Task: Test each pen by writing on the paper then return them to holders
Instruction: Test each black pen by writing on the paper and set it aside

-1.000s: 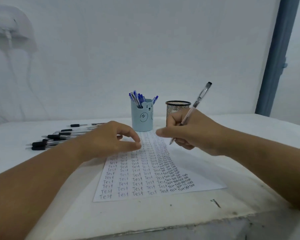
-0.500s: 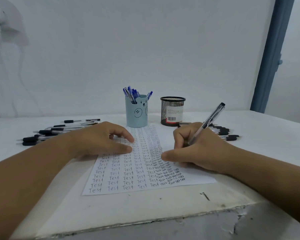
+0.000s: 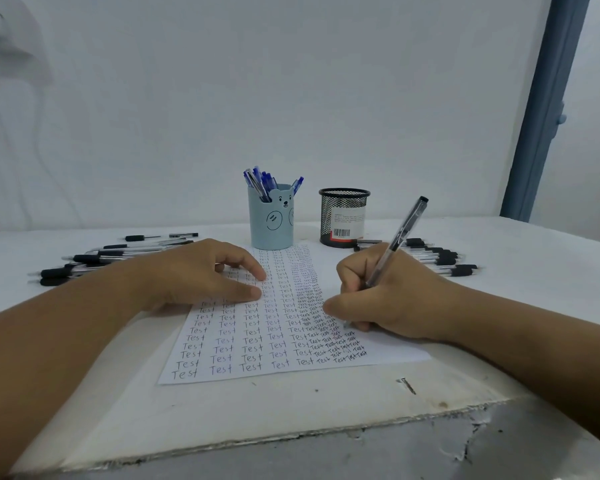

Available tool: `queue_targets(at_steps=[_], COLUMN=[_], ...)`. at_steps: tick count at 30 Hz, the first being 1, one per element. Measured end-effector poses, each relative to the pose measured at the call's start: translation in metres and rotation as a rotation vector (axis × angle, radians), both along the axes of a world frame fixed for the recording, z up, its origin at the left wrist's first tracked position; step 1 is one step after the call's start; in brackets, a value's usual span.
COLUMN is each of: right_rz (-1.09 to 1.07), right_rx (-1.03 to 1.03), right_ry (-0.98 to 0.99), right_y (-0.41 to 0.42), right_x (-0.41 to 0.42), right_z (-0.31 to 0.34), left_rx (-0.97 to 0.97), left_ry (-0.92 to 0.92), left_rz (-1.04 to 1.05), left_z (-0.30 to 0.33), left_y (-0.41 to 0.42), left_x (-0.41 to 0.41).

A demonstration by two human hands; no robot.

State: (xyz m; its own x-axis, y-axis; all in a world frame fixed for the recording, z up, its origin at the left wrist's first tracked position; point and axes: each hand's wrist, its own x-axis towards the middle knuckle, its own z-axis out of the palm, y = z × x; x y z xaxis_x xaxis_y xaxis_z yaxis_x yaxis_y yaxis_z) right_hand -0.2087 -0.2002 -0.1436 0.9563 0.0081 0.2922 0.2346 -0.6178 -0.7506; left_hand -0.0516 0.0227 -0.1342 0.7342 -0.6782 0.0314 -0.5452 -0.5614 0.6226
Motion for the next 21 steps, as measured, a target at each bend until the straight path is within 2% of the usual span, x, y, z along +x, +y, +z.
queue_targets(at_steps=[8, 21], right_rz=[0.003, 0.005], right_rx=[-0.059, -0.031], right_ry=[-0.002, -0.002], right_y=[0.0018, 0.0031], right_x=[-0.0010, -0.0027], right_z=[0.0017, 0.0026], left_rx=[0.020, 0.027], left_ry=[0.003, 0.009], left_rz=[-0.003, -0.011], left_z=[0.0007, 0.0016], left_y=[-0.0006, 0.0001], left_x=[-0.0003, -0.0016])
